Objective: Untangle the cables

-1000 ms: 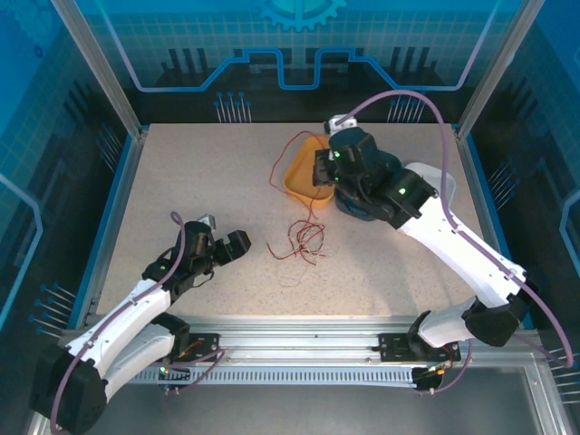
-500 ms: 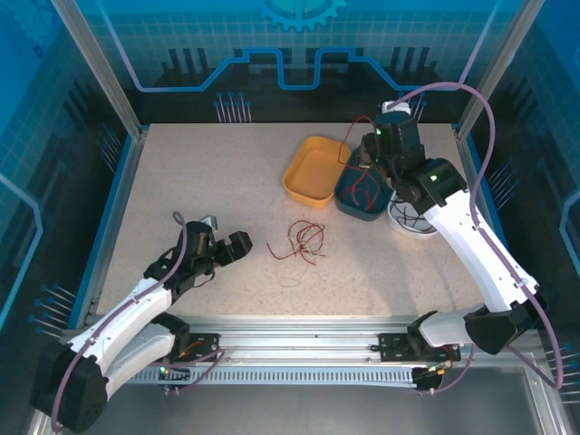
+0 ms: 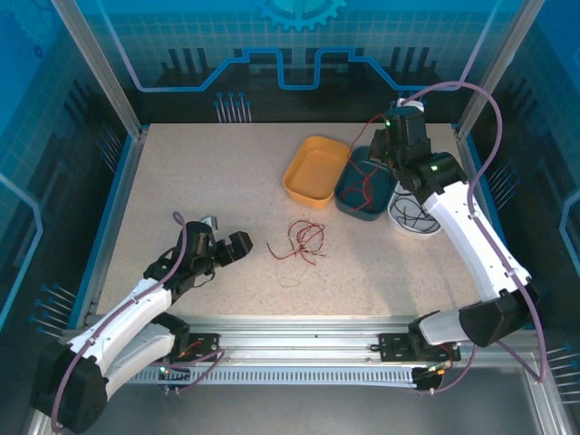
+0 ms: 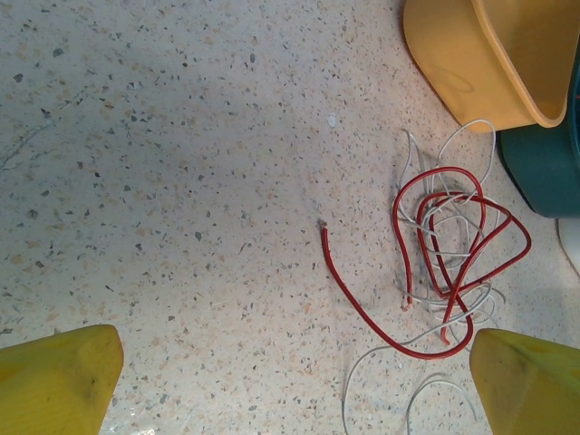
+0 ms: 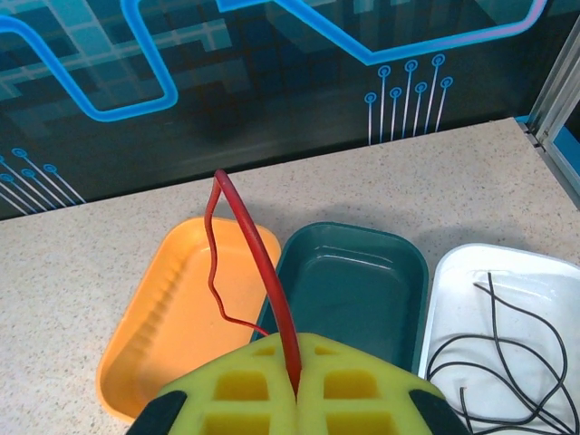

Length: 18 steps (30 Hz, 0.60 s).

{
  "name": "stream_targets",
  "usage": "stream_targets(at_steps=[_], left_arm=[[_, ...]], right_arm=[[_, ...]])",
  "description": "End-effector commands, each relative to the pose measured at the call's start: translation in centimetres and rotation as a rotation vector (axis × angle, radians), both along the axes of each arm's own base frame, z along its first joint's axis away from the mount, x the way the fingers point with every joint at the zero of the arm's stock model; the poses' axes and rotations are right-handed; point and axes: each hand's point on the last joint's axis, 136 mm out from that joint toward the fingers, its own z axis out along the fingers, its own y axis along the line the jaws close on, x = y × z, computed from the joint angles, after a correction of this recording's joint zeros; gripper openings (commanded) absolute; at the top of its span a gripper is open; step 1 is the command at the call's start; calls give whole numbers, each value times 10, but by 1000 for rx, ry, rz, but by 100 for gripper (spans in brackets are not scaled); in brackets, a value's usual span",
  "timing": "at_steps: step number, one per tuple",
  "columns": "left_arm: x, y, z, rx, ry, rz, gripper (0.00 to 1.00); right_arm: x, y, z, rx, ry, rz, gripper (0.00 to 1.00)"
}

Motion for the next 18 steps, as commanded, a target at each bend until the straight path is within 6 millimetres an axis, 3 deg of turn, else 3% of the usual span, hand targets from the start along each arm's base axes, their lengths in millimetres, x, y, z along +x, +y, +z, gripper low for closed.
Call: stream_targets(at_steps=[1,9,18], left_arm=[[-2,-1,1,-6,-6,-15,99],[0,0,3,-2,-10,-13,99],[1,-1,1,0,-4,-16,99]], right_arm=[[18,-5,4,-5,-33,-16,0],[48,-27,-6,-77,-18,-79,0],[62,-45,-25,-105,10,-138,0]])
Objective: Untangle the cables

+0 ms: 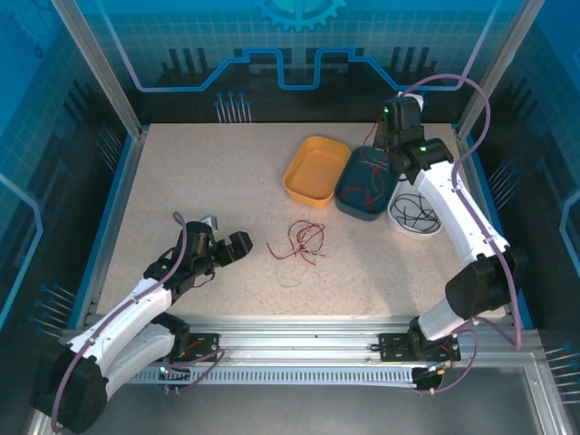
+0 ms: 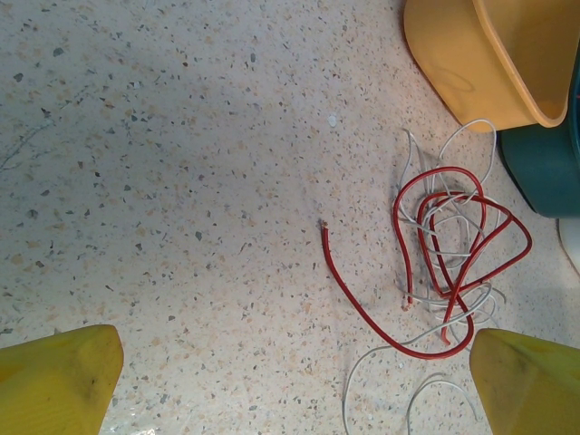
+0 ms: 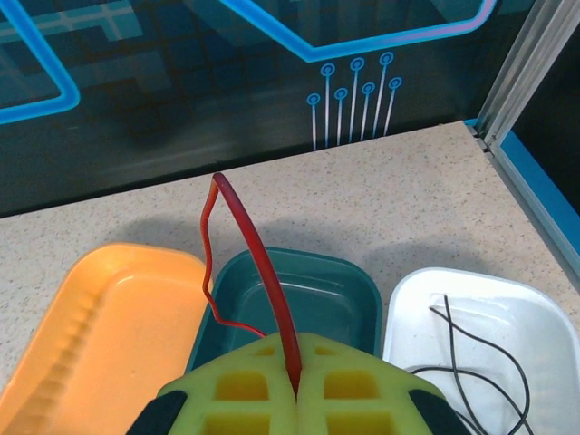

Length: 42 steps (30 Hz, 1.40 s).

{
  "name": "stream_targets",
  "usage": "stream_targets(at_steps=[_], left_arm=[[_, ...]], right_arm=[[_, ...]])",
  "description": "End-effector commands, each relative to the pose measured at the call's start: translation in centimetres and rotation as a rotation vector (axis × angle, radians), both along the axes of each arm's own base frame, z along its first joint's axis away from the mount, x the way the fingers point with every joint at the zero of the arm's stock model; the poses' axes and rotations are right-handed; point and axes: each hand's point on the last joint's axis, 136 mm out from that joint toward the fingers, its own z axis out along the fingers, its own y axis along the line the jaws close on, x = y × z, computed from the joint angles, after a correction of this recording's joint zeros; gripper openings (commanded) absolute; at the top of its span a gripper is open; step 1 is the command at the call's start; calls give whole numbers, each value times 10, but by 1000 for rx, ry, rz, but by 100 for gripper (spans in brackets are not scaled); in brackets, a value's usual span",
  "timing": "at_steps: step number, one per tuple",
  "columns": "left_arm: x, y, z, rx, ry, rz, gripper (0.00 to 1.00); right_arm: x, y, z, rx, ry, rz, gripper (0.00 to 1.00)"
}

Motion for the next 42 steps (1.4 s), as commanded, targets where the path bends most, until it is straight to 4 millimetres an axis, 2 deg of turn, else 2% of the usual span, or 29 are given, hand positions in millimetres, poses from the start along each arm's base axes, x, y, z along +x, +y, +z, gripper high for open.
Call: stream_targets(at_steps=[1,10,18,28,42], left_arm=[[0,-1,1,0,-4,-16,99],[-1,0,-2,5,2,-12,99],[-3,2,-4,11,7,-11,99],[-6,5,-5,20,5,-1,99],[-7,5,-6,21,10,-5,99]], right_arm=[[10,-12,7,-20,-35,-42,0],[15,-21,-5,-58,-6,-70,0],[22,-27,-32,-104,60,-104,0],[30,-39,-52,-132,122,-177,0],[37,3,-106,4,231,-71,0]])
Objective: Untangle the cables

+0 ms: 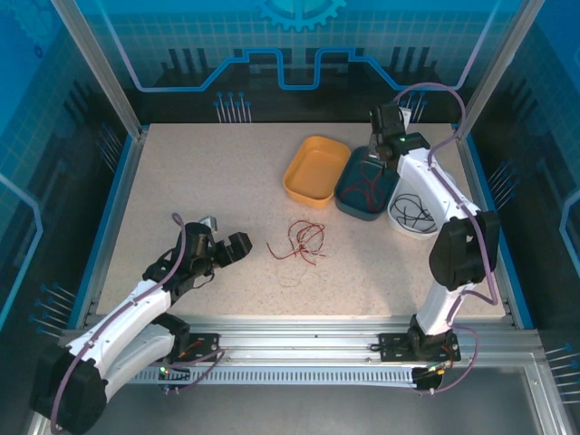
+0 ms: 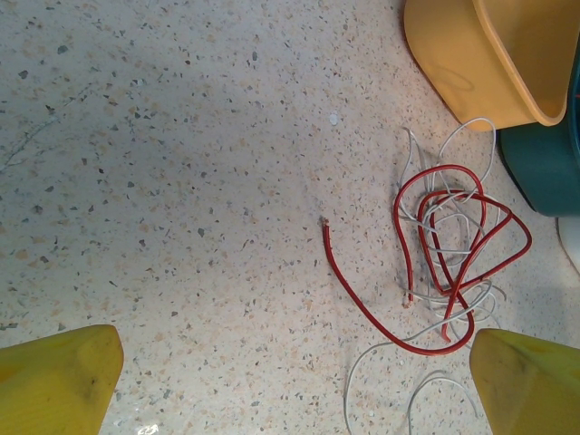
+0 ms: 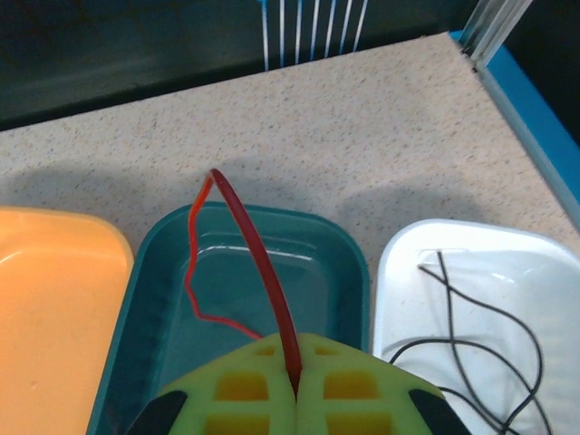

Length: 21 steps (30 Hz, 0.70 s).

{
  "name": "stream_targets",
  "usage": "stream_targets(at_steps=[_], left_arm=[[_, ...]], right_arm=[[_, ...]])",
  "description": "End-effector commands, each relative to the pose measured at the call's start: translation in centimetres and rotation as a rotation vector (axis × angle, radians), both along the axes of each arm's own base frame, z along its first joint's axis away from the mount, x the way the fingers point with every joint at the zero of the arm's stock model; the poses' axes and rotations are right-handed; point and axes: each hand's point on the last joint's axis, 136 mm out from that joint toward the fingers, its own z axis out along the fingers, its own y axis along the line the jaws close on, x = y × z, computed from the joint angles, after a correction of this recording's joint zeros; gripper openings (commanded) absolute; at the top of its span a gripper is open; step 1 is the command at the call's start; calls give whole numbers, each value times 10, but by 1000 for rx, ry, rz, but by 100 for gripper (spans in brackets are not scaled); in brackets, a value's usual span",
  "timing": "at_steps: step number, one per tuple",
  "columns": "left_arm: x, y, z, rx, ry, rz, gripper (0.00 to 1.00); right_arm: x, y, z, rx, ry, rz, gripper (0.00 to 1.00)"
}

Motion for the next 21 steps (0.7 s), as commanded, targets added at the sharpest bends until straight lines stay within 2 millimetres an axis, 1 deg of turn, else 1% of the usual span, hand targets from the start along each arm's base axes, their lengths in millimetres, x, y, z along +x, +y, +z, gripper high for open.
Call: stream_targets(at_steps=[1,8,12,16,21], left_arm=[[-4,4,-6,22,14,-3,99],[-5,4,-7,25,13,-4,99],[-5,5,-8,27,16,-2,99],[-5,5,-8,26,15,0,99],[-5,5,-7,25,14,-2,99]], right_arm=[[2,13,-17,49,43,11,0],[14,24,-21,65,10,42,0],[18,27,-28,82,8,25,0],[18,26,-39,85,8,-3,0],[13,15,-59,47,33,-55,0]])
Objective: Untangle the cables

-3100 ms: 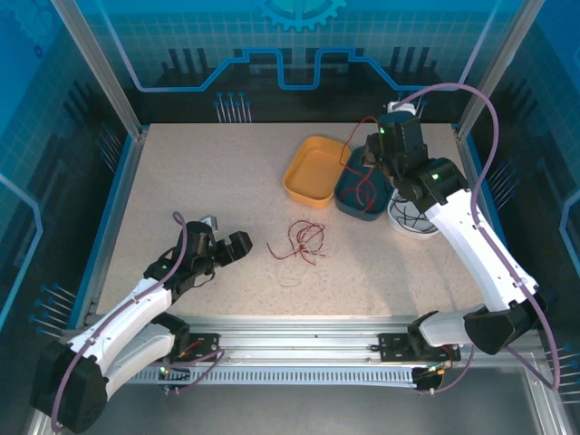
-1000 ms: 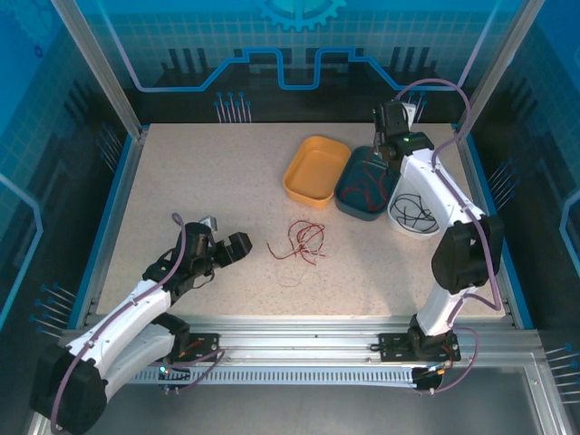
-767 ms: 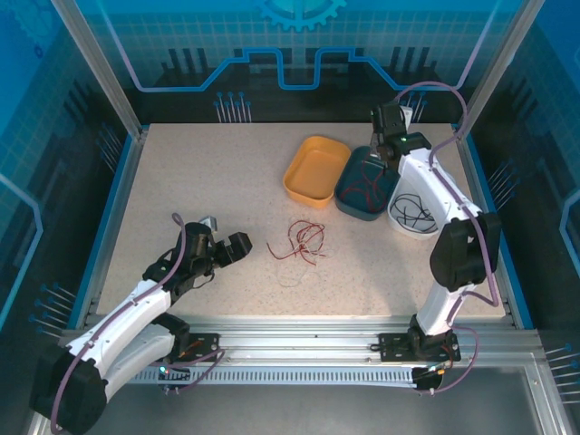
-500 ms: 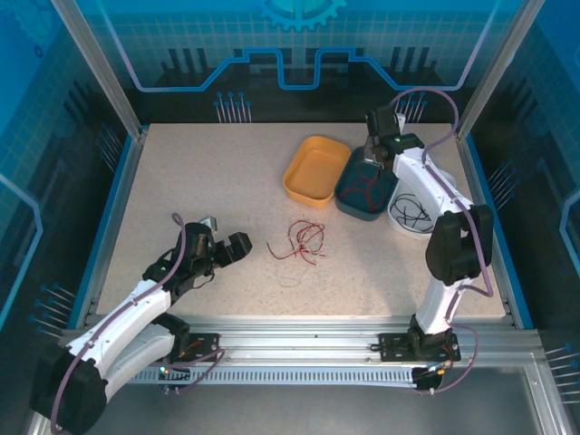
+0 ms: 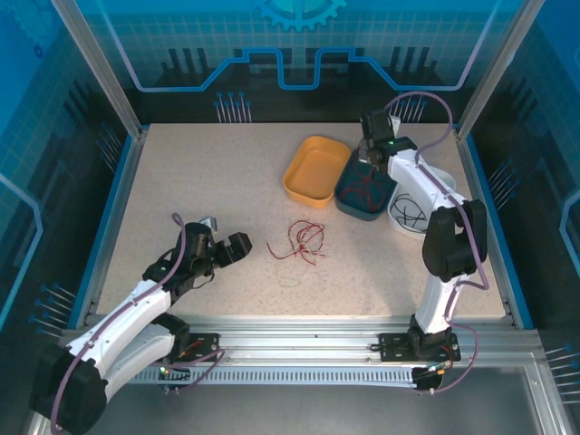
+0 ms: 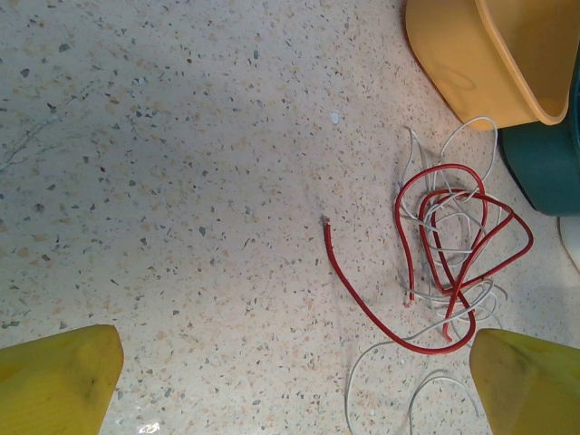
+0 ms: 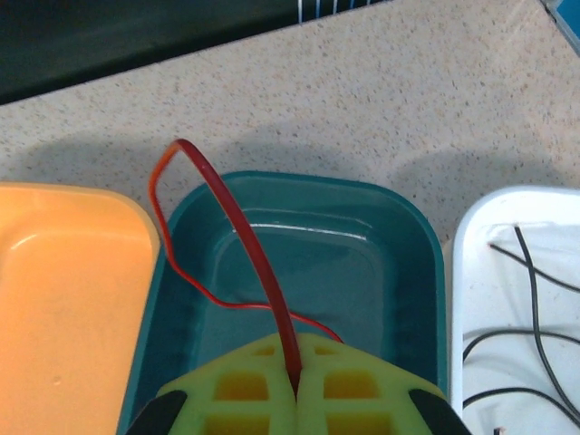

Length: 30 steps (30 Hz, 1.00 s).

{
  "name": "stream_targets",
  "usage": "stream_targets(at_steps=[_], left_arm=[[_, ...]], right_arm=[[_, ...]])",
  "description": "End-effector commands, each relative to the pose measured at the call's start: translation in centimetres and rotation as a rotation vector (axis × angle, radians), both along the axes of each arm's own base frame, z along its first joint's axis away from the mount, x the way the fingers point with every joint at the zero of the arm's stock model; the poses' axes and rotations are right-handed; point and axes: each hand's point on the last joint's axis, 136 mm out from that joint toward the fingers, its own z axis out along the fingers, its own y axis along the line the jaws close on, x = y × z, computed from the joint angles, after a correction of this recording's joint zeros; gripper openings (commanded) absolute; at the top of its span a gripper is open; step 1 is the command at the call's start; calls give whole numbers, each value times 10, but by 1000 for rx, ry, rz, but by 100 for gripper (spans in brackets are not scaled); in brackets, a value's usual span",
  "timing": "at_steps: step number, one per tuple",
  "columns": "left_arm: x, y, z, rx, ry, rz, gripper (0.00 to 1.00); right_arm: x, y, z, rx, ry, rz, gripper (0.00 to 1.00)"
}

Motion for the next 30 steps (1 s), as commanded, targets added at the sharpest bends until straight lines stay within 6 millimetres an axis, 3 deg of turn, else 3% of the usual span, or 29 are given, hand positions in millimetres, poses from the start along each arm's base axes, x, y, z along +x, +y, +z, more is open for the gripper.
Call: stream_targets(at_steps=[1,9,16,22,30], left_arm=[[-4,4,-6,23,13,-3,99],[-3,4,-6,22,11,-4,99],[-2,3,-6,19,12,-5,99],[-3,3,-10,17,18,-2,99],[-5,2,-11,12,23,-5,99]], right_arm=[[-2,-4,-23,-27,21,-53,0],[-15,-19,-61,-33,147,-102,0],[-39,-32,-87,-23,261,-169,0],[-54,-24,-85,14,247,-129,6],[-70,-21,-64,16,212,-90,15]])
